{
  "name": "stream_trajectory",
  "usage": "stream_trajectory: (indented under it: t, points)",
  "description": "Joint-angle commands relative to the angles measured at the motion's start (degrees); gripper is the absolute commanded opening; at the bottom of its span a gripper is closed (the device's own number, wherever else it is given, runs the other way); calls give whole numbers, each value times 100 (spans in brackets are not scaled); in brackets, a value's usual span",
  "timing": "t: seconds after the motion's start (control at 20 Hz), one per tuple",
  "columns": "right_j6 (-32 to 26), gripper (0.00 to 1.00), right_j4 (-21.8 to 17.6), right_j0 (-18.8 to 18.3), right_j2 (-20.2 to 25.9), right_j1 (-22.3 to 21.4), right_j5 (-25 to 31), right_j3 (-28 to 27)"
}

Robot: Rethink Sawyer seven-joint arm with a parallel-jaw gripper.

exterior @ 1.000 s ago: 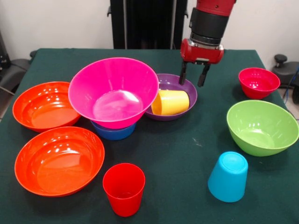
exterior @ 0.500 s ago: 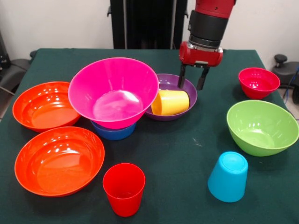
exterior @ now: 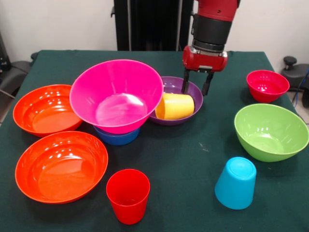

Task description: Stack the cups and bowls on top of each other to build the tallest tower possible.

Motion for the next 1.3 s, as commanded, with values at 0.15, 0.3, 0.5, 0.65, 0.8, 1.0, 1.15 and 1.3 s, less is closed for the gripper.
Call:
stream_trajectory:
  t: [0.15,0.3,0.5,0.65,0.8,1.0,1.15,1.3]
  points:
    - [393,100,-188,-110,357,323,-373,231]
    - [443,100,-122,-119,395,291,-351,316]
    - [500,100,-68,-97,362,300,-377,387]
    - [465,100,-83,-128,368,268,-340,411]
    - [443,100,-90,-155,368,335,-373,337]
    - [442,100,-113,-240,410,469,-511,277]
    - [469,100,-103,-251,393,554,-595,247]
    - [472,100,-108,-129,207,678,-775,109]
